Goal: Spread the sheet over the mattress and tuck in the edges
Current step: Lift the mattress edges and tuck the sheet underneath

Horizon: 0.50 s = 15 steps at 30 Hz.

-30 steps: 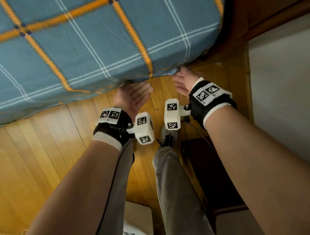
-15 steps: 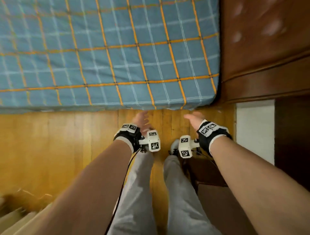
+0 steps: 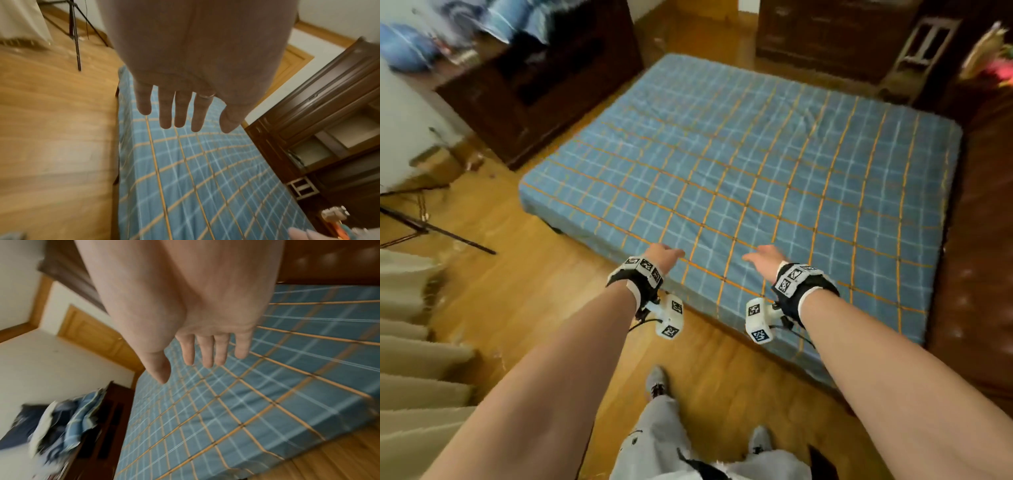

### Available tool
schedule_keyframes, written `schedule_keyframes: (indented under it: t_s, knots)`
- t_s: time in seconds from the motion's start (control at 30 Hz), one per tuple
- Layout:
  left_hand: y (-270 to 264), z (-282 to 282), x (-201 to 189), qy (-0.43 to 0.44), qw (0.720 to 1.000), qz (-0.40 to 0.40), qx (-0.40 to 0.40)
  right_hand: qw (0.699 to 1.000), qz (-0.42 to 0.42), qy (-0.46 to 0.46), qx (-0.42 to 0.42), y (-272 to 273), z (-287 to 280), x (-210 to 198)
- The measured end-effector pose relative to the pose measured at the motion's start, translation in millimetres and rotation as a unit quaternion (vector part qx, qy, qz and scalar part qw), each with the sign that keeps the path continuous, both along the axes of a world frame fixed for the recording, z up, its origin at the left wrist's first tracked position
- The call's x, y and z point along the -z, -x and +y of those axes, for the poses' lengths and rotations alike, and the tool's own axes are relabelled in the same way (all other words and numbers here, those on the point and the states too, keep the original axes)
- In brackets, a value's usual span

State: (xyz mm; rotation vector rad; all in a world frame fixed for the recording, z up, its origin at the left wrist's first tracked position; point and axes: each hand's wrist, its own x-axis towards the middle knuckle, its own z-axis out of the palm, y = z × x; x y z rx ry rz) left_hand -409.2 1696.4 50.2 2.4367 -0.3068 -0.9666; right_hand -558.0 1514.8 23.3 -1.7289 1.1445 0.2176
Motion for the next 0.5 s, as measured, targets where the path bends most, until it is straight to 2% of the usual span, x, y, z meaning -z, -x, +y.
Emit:
schedule_keyframes:
  t_s: [0.1, 0.27, 0.5]
  knots:
    - [-67.5, 46.0, -17.8, -0.034, 0.998, -0.044, 0.030, 0.998, -0.013, 0.024, -0.049, -73.5, 30.1, -29.6]
    - [-201.7, 132.7, -30.9, -0.069, 0.992, -0.096, 0.048, 0.988, 0.004, 0.064, -0.139, -211.8, 94.7, -49.6]
    - [-403.6, 262.8, -51.4, -0.083, 0.990, -0.105, 0.044, 0.986, 0.021, 0.058, -0.156, -404.5, 207.4, -67.1]
